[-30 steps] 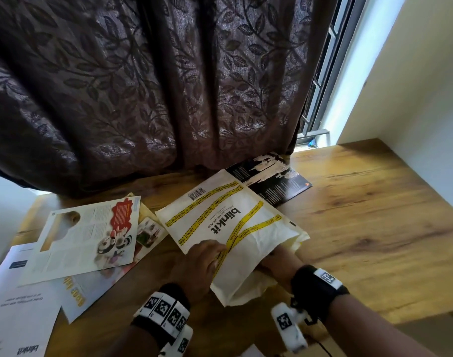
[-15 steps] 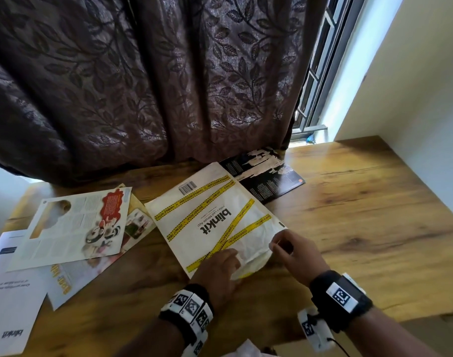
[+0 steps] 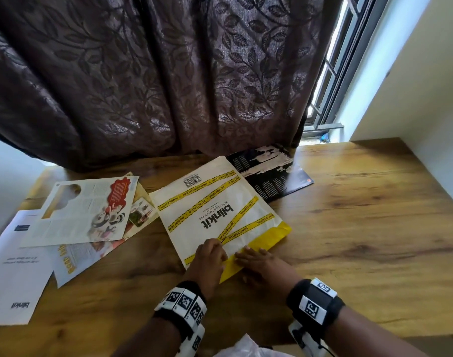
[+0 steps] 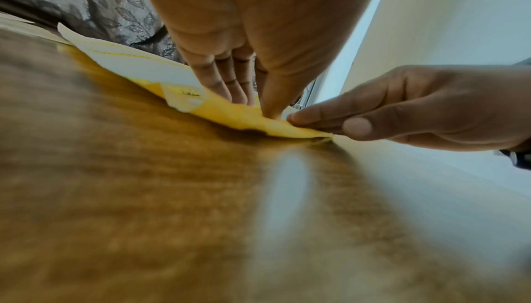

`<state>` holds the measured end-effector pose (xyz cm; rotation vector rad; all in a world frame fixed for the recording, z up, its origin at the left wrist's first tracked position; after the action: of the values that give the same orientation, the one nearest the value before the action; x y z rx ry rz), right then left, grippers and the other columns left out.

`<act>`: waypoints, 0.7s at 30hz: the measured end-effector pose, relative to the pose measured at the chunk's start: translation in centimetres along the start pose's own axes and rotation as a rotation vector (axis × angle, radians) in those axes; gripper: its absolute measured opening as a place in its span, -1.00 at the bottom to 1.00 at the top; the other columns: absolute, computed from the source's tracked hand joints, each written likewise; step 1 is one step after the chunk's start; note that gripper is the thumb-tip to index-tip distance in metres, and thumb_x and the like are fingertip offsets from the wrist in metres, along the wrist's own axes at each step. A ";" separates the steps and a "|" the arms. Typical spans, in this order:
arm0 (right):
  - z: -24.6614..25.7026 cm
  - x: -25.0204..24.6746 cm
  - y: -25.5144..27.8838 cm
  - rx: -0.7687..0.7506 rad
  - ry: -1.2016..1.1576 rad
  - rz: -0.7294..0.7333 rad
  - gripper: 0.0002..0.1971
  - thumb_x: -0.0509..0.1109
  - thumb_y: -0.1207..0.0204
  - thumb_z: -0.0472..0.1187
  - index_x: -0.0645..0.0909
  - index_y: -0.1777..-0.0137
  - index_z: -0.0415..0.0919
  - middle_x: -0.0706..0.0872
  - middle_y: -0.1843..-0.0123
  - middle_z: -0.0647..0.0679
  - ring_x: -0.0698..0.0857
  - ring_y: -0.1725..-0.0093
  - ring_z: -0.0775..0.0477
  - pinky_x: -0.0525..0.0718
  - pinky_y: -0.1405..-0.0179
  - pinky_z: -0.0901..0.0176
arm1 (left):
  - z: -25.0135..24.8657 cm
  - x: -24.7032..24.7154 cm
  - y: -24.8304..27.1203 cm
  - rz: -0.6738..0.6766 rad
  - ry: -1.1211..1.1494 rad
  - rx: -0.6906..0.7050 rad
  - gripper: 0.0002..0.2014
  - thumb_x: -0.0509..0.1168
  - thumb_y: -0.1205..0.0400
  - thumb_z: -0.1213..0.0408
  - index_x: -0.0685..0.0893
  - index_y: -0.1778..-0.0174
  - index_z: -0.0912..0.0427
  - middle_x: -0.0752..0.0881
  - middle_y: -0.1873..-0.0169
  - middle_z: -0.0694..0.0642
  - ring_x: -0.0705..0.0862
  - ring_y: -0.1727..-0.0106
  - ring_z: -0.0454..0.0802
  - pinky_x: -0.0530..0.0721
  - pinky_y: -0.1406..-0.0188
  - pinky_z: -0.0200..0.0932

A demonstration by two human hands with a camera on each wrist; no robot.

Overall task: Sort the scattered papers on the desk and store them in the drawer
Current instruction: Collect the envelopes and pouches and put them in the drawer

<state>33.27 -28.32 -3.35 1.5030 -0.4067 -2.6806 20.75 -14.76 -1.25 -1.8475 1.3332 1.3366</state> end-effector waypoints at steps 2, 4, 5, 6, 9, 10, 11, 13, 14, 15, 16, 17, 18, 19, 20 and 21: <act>-0.2 -0.2 0.2 0.024 0.041 0.043 -0.21 -0.16 -0.52 0.29 0.25 -0.71 -0.02 0.20 -0.74 0.13 0.04 -0.74 0.04 -0.20 -0.63 0.07 | 0.3 0.0 0.2 0.001 -0.037 -0.058 -0.83 0.33 -0.67 0.19 0.55 -0.15 0.02 0.27 -0.45 0.00 0.38 -0.40 0.00 0.48 -0.40 -0.13; -1.5 -0.9 1.0 0.105 0.079 0.028 -0.27 -0.11 -0.60 0.29 0.17 -0.73 0.00 0.11 -0.75 0.15 0.03 -0.75 0.05 -0.18 -0.67 0.01 | 0.8 -0.5 0.2 0.005 -0.037 -0.146 -0.84 0.38 -0.62 0.11 0.54 -0.02 -0.03 0.18 -0.56 -0.02 0.37 -0.43 0.06 0.54 -0.32 -0.01; -2.5 -1.4 1.6 0.170 0.110 0.014 -0.31 -0.05 -0.66 0.26 0.11 -0.75 0.01 0.03 -0.75 0.16 0.01 -0.75 0.06 -0.17 -0.71 -0.03 | 1.2 -0.7 0.3 0.004 -0.019 -0.184 -0.81 0.42 -0.58 0.08 0.51 0.05 -0.05 0.13 -0.59 -0.04 0.35 -0.44 0.08 0.53 -0.30 0.04; -3.5 -1.9 2.2 0.240 0.140 -0.011 -0.32 -0.03 -0.68 0.24 0.04 -0.76 0.02 -0.05 -0.75 0.17 -0.02 -0.75 0.07 -0.14 -0.75 -0.08 | 1.6 -1.0 0.4 0.001 0.004 -0.213 -0.76 0.45 -0.54 0.06 0.48 0.10 -0.07 0.08 -0.61 -0.06 0.33 -0.46 0.09 0.53 -0.30 0.07; -6.1 -3.4 3.7 0.392 0.181 -0.049 -0.32 0.05 -0.73 0.16 -0.07 -0.77 0.02 -0.15 -0.76 0.17 -0.06 -0.76 0.06 -0.06 -0.75 -0.06 | 2.8 -1.9 0.7 0.000 0.034 -0.306 -0.58 0.56 -0.39 -0.03 0.43 0.07 -0.11 -0.01 -0.62 -0.05 0.23 -0.51 0.13 0.49 -0.35 0.12; -6.2 -3.8 3.9 0.410 0.158 -0.049 -0.33 0.09 -0.74 0.12 -0.05 -0.77 0.02 -0.11 -0.77 0.16 -0.03 -0.76 0.05 0.00 -0.73 -0.03 | 3.3 -2.0 0.9 0.004 0.019 -0.354 -0.48 0.58 -0.33 -0.10 0.41 -0.01 -0.11 -0.03 -0.62 -0.01 0.19 -0.53 0.16 0.44 -0.40 0.15; -6.1 -4.4 3.8 0.410 0.117 -0.067 -0.35 0.14 -0.74 0.09 0.02 -0.77 0.02 -0.03 -0.78 0.15 0.04 -0.76 0.04 0.10 -0.71 -0.01 | 3.7 -2.2 1.3 0.006 0.002 -0.411 -0.34 0.59 -0.28 -0.18 0.36 -0.12 -0.11 -0.03 -0.61 0.05 0.16 -0.55 0.20 0.40 -0.43 0.19; -5.7 -5.9 3.6 0.444 -0.019 -0.172 -0.42 0.29 -0.69 0.00 0.30 -0.69 0.00 0.35 -0.70 0.05 0.38 -0.65 -0.03 0.38 -0.58 0.05 | 4.4 -2.5 1.9 0.011 0.005 -0.550 -0.02 0.58 -0.17 -0.30 0.19 -0.36 -0.06 0.03 -0.59 0.20 0.15 -0.57 0.28 0.37 -0.45 0.25; -5.6 -6.6 3.4 0.485 -0.102 -0.258 -0.45 0.38 -0.64 -0.07 0.41 -0.63 -0.03 0.53 -0.60 -0.02 0.54 -0.53 -0.08 0.50 -0.49 0.06 | 4.7 -2.5 2.3 0.026 0.017 -0.620 0.17 0.57 -0.12 -0.35 0.06 -0.49 -0.01 0.04 -0.60 0.25 0.13 -0.59 0.31 0.36 -0.46 0.27; -5.5 -7.1 3.2 0.525 -0.172 -0.344 -0.43 0.45 -0.60 -0.12 0.45 -0.60 -0.08 0.62 -0.51 -0.08 0.62 -0.44 -0.13 0.56 -0.43 0.05 | 4.9 -2.7 2.6 0.048 0.020 -0.671 0.34 0.55 -0.09 -0.40 -0.10 -0.59 0.08 0.02 -0.62 0.29 0.09 -0.63 0.33 0.33 -0.49 0.28; -5.4 -7.3 2.9 0.558 -0.216 -0.390 -0.37 0.50 -0.56 -0.12 0.43 -0.62 -0.11 0.64 -0.48 -0.13 0.63 -0.42 -0.15 0.57 -0.42 0.02 | 5.2 -2.5 2.7 0.075 0.032 -0.698 0.47 0.53 -0.06 -0.44 -0.27 -0.62 0.16 -0.02 -0.65 0.32 0.07 -0.66 0.33 0.30 -0.52 0.29; -5.1 -7.1 2.5 0.600 -0.244 -0.396 -0.30 0.53 -0.53 -0.08 0.38 -0.65 -0.13 0.63 -0.48 -0.16 0.62 -0.43 -0.16 0.57 -0.43 0.00 | 5.6 -2.1 2.7 0.095 0.068 -0.694 0.56 0.52 -0.02 -0.47 -0.41 -0.59 0.16 -0.02 -0.66 0.34 0.08 -0.67 0.33 0.31 -0.53 0.31; -4.9 -6.8 2.2 0.640 -0.265 -0.390 -0.25 0.54 -0.52 -0.04 0.35 -0.66 -0.15 0.62 -0.48 -0.18 0.60 -0.44 -0.17 0.56 -0.42 -0.01 | 6.1 -1.7 2.4 0.089 0.139 -0.682 0.60 0.53 0.05 -0.49 -0.47 -0.56 0.09 0.05 -0.66 0.35 0.15 -0.65 0.34 0.36 -0.51 0.32; -4.6 -6.5 1.8 0.678 -0.295 -0.389 -0.25 0.55 -0.52 -0.01 0.37 -0.65 -0.17 0.62 -0.47 -0.20 0.60 -0.43 -0.19 0.55 -0.40 0.00 | 6.9 -1.0 2.1 0.058 0.241 -0.684 0.62 0.53 0.16 -0.51 -0.42 -0.56 0.00 0.17 -0.64 0.33 0.27 -0.61 0.33 0.43 -0.46 0.32; -4.1 -6.1 1.5 0.719 -0.339 -0.407 -0.31 0.55 -0.52 -0.03 0.43 -0.61 -0.20 0.65 -0.44 -0.20 0.61 -0.41 -0.21 0.56 -0.36 0.01 | 8.7 0.2 1.7 0.004 0.341 -0.695 0.61 0.53 0.26 -0.50 -0.25 -0.58 -0.02 0.33 -0.58 0.29 0.40 -0.54 0.30 0.52 -0.40 0.30; -3.7 -5.8 1.3 0.755 -0.387 -0.446 -0.40 0.54 -0.53 -0.08 0.50 -0.54 -0.21 0.69 -0.39 -0.20 0.64 -0.37 -0.22 0.58 -0.31 0.02 | 9.5 0.3 1.6 -0.039 0.432 -0.691 0.56 0.56 0.30 -0.46 -0.01 -0.58 0.05 0.49 -0.47 0.22 0.53 -0.44 0.26 0.59 -0.33 0.26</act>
<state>39.35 -29.38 -0.10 1.2770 -1.3834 -3.4088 15.27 -7.76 -5.04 -2.7338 1.0822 1.5627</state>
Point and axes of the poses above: each hand's wrist, its own y-axis away from the middle knuckle, its own x-axis out of the palm, z = x × y, the point moved 3 cm from there along -y, towards the middle knuckle
